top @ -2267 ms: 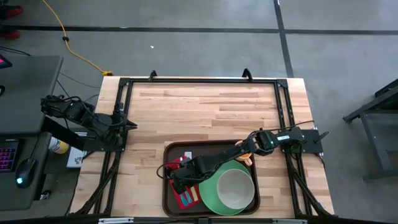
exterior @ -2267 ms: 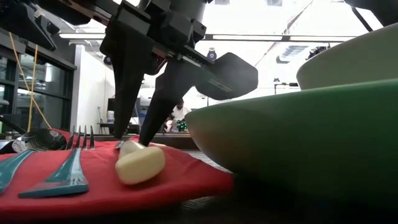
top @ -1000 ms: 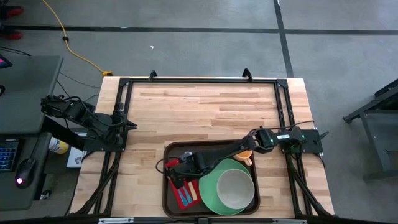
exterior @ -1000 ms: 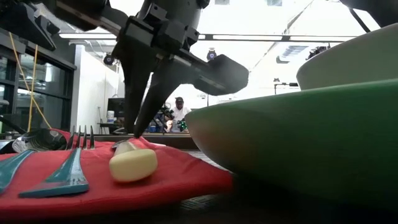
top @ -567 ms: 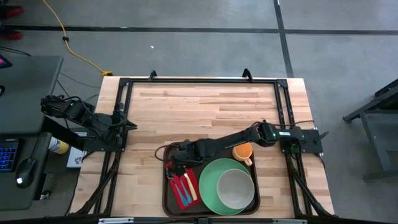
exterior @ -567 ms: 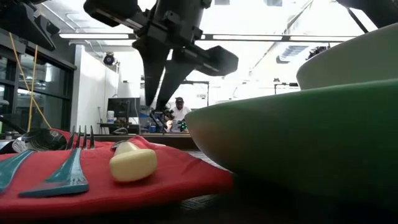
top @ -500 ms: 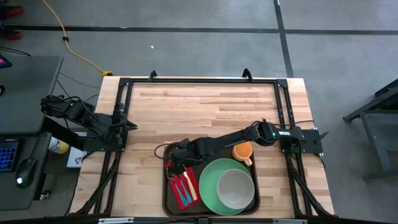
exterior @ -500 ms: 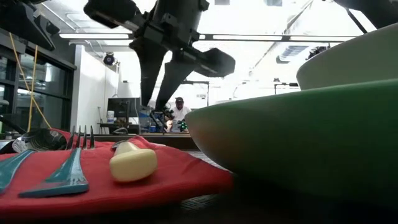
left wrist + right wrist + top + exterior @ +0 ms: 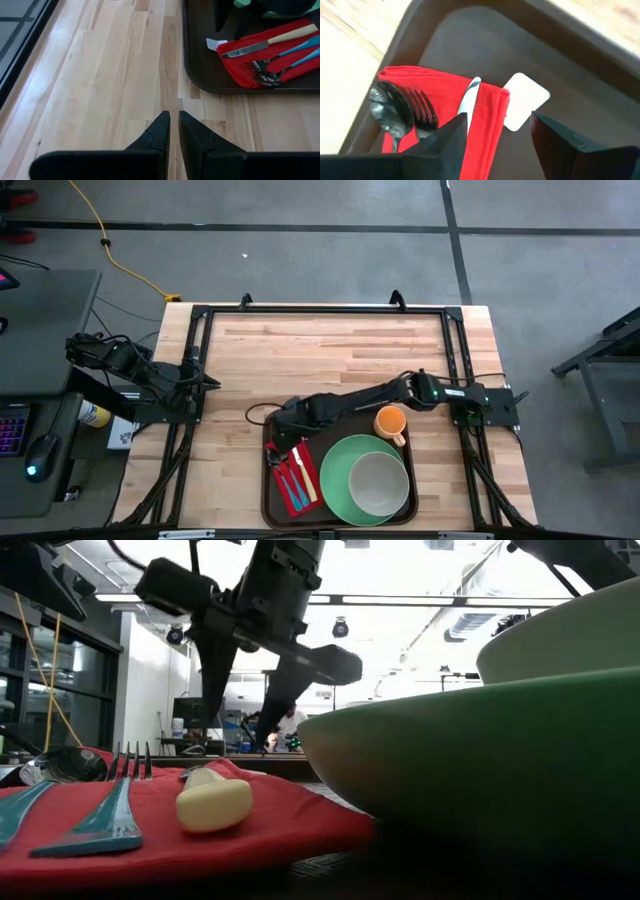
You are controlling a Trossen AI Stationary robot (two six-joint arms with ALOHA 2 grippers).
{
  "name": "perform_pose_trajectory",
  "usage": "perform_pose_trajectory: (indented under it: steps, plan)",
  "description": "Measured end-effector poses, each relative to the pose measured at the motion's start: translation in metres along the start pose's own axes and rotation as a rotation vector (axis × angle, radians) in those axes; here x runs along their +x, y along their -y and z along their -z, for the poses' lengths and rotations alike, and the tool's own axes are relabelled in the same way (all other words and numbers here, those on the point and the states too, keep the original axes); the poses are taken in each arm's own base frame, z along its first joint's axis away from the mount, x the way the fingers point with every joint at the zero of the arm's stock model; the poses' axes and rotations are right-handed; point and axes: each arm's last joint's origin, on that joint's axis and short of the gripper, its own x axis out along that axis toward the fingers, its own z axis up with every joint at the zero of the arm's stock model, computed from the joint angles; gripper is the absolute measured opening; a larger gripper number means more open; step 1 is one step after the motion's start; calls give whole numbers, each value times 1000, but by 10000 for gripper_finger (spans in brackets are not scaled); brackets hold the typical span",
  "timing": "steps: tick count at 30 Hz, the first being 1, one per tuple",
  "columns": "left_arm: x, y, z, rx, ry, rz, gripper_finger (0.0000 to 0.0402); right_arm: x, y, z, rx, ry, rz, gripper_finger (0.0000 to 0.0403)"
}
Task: Set up tray
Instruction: Adjust the red napkin
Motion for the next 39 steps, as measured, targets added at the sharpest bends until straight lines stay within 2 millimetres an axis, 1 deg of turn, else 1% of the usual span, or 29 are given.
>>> perform_pose_trajectory:
  steps: [6, 10, 15, 21, 27, 32, 35, 39]
  plan:
    - [0, 0, 0, 0, 0, 1, 67, 6, 1, -1, 8, 0, 9, 201]
    - [0, 0, 0, 0, -1, 1, 67, 20, 3, 0, 7, -23, 28, 200]
    - [0, 0, 0, 0, -1, 4, 67, 20, 3, -1, 20, -3, 37, 201]
    - [0, 0, 0, 0, -1, 5, 67, 36, 5, 3, 28, -46, 43, 192]
    - [0, 0, 0, 0, -5, 15, 67, 39, 4, 3, 39, -52, 31, 179]
    - [0, 0, 0, 0, -5, 17, 67, 39, 4, 3, 52, -54, 33, 148]
    - [0, 1, 0, 0, -5, 17, 67, 39, 4, 3, 55, -56, 38, 117]
    - [0, 0, 0, 0, -5, 17, 67, 39, 6, 4, 72, -61, 59, 64]
